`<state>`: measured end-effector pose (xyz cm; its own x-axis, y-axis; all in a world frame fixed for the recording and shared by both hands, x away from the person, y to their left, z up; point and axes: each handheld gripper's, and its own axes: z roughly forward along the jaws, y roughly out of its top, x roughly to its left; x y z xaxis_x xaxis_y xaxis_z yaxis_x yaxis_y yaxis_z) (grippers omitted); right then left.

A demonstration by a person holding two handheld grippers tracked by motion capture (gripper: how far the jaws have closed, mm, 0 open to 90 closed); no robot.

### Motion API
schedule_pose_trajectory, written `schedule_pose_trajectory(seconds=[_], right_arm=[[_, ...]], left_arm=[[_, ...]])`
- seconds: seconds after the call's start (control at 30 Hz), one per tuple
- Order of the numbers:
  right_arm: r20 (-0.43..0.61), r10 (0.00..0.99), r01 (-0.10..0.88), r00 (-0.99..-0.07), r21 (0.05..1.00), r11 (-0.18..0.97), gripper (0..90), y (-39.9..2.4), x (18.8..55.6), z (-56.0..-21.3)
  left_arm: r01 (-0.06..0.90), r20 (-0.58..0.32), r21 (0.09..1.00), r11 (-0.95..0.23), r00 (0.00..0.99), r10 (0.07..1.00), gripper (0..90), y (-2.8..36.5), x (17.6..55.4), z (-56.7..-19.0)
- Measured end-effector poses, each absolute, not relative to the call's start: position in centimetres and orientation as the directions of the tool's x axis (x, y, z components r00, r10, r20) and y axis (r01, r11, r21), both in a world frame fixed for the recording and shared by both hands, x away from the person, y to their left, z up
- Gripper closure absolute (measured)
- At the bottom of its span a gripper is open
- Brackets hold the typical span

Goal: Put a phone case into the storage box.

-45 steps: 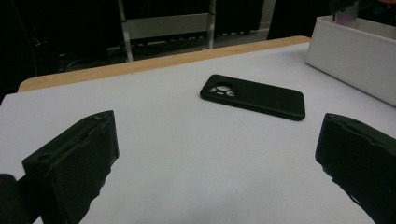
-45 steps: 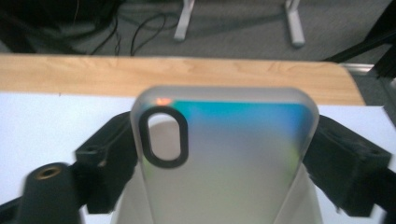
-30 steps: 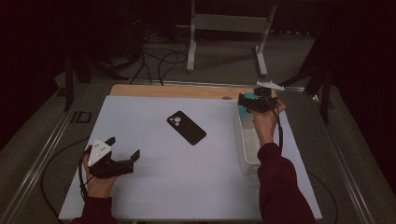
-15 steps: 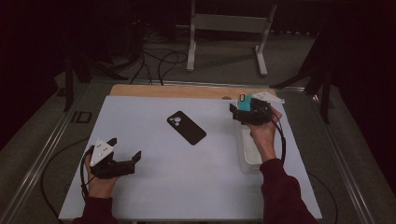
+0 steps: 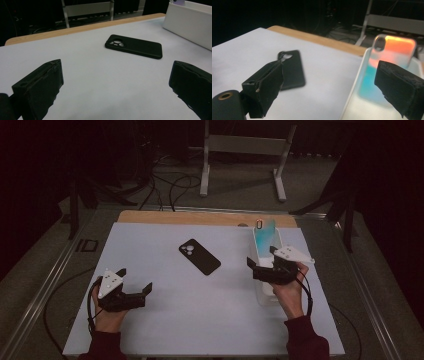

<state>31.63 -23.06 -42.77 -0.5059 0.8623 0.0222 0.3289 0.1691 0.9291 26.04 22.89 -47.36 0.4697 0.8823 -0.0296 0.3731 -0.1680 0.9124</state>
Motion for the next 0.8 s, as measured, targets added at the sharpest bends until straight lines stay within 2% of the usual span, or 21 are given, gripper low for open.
schedule_pose_trajectory(seconds=[0.33, 0.6, 0.8], right_arm=[[-0.008, 0.863, 0.32, -0.506, 0.927, 0.196, 8.0, -24.2, 28.8, -44.7], [-0.041, 0.897, 0.298, -0.44, 0.936, 0.188, 7.9, -24.0, 27.0, -46.4], [-0.033, 0.898, 0.298, -0.438, 0.938, 0.179, 7.9, -24.3, 26.4, -47.0]], left_arm=[[0.379, -0.028, 0.909, -0.176, 0.476, 0.879, 0.0, 22.8, 26.1, -47.4], [0.38, -0.026, 0.907, -0.18, 0.478, 0.878, 0.0, 22.8, 26.1, -47.5], [0.386, -0.023, 0.902, -0.193, 0.49, 0.872, 0.0, 22.5, 26.2, -47.6]])
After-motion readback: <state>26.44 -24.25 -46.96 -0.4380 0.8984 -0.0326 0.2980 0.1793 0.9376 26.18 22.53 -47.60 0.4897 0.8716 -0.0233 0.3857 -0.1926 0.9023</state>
